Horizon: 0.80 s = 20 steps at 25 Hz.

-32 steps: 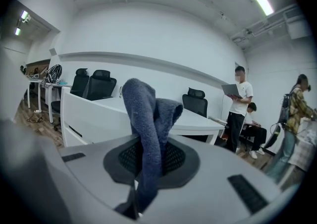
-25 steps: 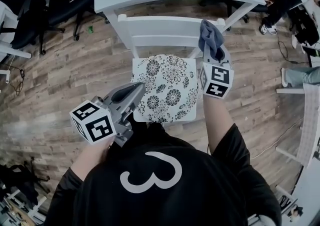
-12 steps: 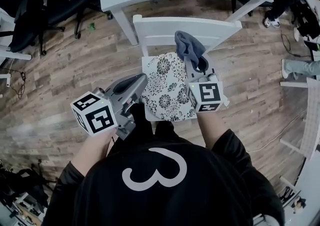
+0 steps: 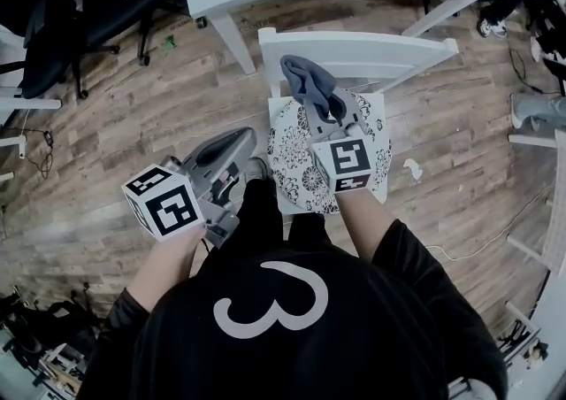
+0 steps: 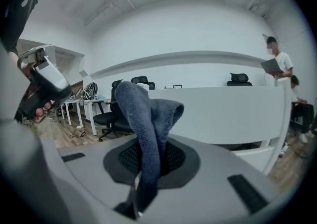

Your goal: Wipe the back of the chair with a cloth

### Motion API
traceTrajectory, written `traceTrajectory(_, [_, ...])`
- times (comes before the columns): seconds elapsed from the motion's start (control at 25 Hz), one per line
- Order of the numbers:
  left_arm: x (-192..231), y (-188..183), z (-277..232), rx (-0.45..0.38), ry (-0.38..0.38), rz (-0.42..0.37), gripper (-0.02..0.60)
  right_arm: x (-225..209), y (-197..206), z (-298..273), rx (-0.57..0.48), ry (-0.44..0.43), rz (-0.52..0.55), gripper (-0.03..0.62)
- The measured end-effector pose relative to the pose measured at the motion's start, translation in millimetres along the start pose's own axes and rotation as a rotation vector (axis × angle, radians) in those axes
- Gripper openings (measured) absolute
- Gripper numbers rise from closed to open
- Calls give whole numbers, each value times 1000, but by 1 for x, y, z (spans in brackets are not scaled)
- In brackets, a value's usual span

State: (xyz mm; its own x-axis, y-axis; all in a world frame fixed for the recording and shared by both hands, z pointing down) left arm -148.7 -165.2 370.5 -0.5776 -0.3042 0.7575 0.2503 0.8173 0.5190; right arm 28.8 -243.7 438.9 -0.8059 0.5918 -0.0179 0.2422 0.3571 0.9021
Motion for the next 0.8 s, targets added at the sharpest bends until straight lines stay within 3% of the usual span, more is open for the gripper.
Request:
traceTrajectory(0.36, [20,2,3,56,3,13,14,11,11,-36,31,44,-75,41])
traceTrajectory(0.8, [33,6,8,43,-5,49,14,19,5,-57,46,67,-106,41])
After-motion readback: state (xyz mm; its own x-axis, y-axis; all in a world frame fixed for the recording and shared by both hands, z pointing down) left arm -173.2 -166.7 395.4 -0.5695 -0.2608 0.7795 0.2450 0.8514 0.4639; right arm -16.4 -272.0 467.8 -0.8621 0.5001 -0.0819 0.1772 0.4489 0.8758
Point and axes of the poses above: the fingertips, and each gripper's own axes: z backward along the fingers, x to its left, y out of its underside, the point moved 7 cm from there along z, backward along the fingers, and after that the axes turned 9 degrees about x, right-handed, at the moved point
